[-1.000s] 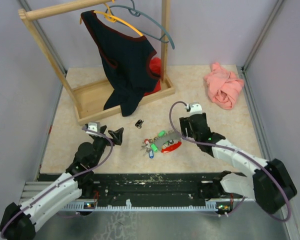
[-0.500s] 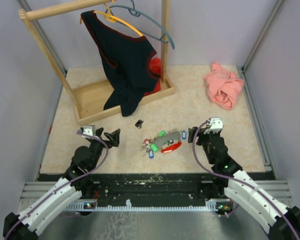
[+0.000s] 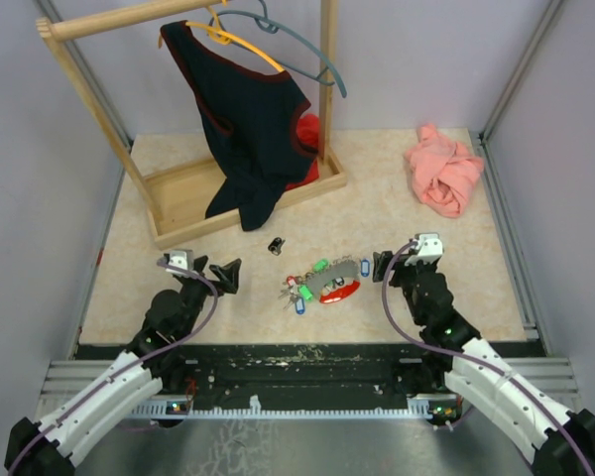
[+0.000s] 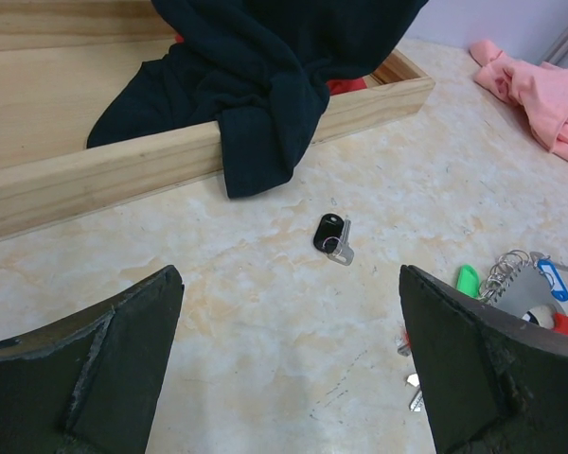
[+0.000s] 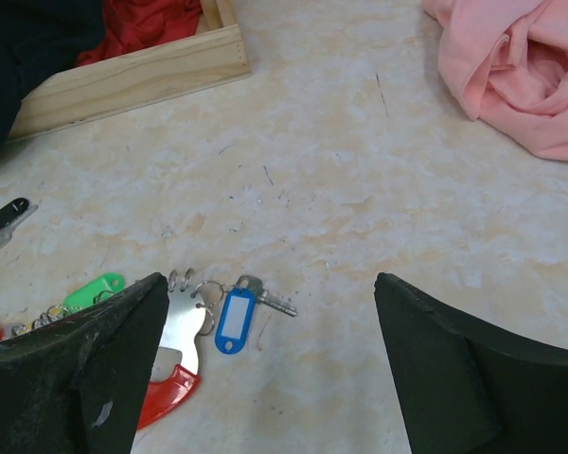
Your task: Put the keys on the keyring
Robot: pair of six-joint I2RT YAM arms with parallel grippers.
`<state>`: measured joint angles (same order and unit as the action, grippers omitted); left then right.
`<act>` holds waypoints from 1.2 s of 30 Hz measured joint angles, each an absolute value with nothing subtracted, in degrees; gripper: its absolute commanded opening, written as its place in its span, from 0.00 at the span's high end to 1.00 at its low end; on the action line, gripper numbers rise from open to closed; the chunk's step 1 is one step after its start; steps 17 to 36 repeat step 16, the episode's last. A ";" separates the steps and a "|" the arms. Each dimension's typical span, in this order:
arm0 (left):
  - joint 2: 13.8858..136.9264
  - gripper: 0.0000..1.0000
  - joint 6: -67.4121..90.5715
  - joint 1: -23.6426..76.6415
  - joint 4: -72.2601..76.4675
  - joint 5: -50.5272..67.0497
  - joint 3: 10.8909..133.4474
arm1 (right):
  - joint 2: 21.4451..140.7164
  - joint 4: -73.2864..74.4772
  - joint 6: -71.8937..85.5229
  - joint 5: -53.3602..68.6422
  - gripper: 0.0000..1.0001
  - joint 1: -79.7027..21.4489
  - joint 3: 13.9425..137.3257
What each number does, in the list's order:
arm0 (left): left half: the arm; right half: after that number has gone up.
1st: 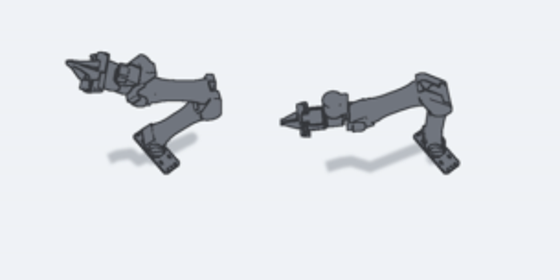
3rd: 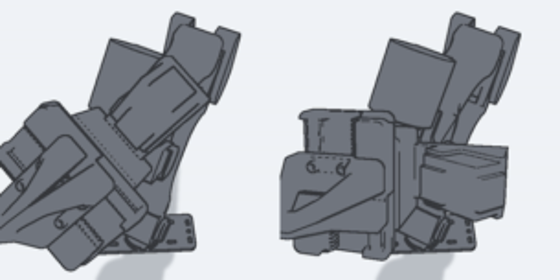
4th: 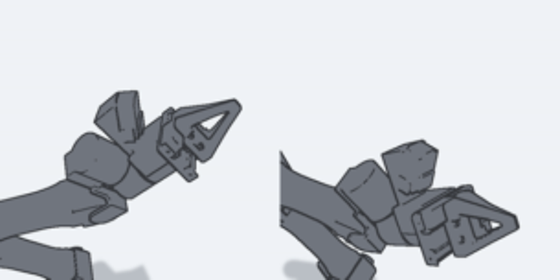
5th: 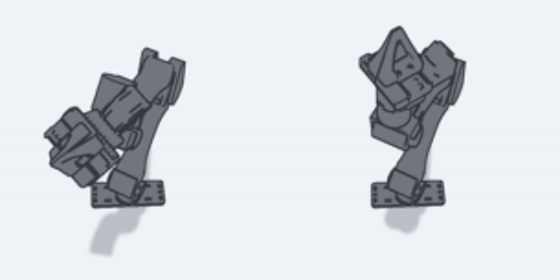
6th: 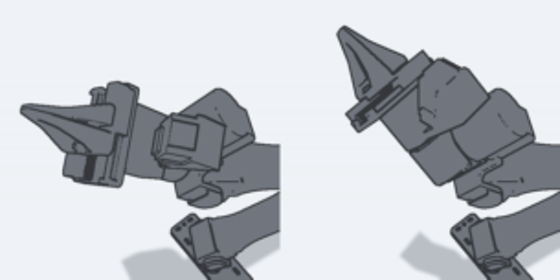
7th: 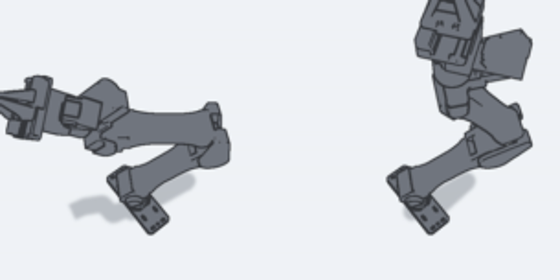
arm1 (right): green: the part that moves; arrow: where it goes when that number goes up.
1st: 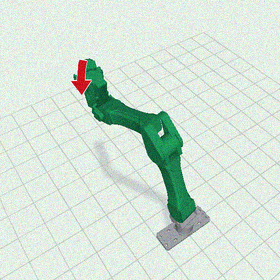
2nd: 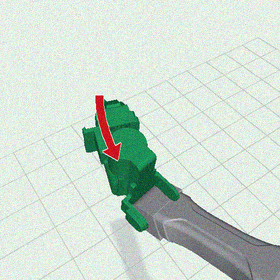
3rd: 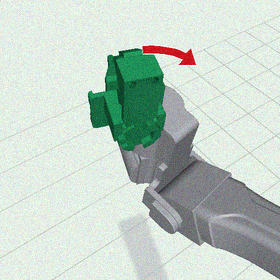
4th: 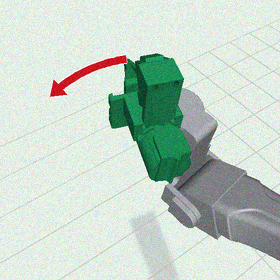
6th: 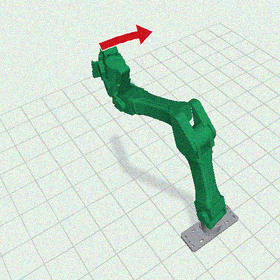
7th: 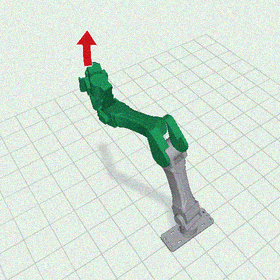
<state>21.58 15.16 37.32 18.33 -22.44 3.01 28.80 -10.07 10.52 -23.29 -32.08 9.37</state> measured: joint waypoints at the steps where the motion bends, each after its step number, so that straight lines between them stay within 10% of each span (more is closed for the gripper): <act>1: 21.69 0.00 15.14 37.32 18.50 -22.20 2.90 | 28.91 -10.09 10.52 -23.31 0.10 -32.08 9.37; 36: 22.31 0.00 15.11 37.32 20.25 -21.80 2.81 | 30.55 -10.26 10.55 -23.33 0.10 -32.08 9.37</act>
